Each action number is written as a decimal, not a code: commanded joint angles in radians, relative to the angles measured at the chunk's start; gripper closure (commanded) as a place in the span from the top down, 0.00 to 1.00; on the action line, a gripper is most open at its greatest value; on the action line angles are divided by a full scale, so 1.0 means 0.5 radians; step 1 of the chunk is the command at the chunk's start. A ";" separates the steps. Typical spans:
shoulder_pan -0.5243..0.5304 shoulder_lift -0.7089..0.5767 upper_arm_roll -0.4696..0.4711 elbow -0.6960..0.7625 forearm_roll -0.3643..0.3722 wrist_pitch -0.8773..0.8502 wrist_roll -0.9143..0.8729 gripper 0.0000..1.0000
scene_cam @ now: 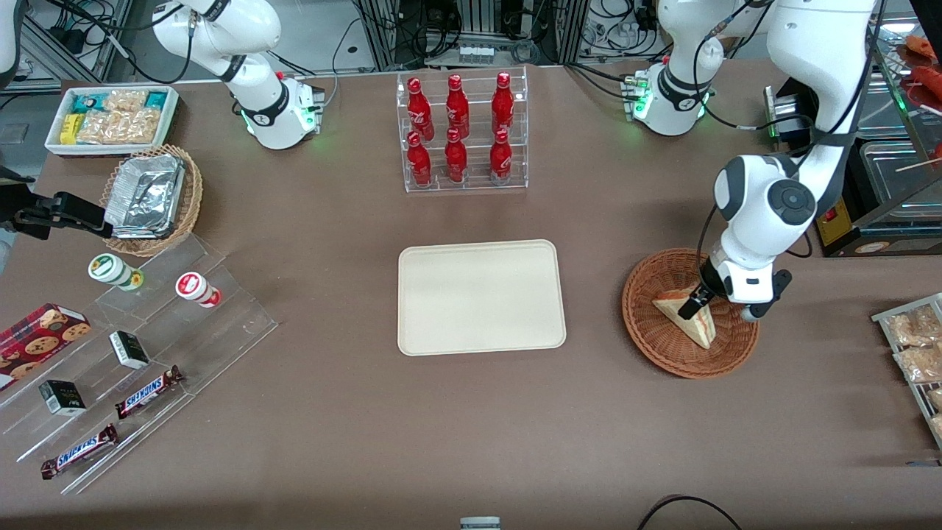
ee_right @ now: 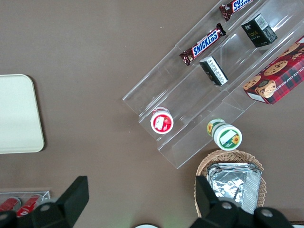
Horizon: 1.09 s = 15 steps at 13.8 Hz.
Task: Place sandwich from basket to tray
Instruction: 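Close the left gripper on the sandwich and lift it from the basket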
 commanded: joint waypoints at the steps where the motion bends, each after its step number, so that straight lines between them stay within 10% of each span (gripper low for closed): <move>1: -0.007 0.056 -0.014 -0.007 -0.032 0.065 -0.038 0.85; 4: -0.013 0.072 -0.014 0.005 -0.029 0.059 -0.026 0.00; 8: -0.016 -0.038 -0.010 0.097 0.008 -0.148 -0.001 0.00; 15: -0.417 -0.088 -0.078 1.026 0.088 -1.505 -0.026 0.00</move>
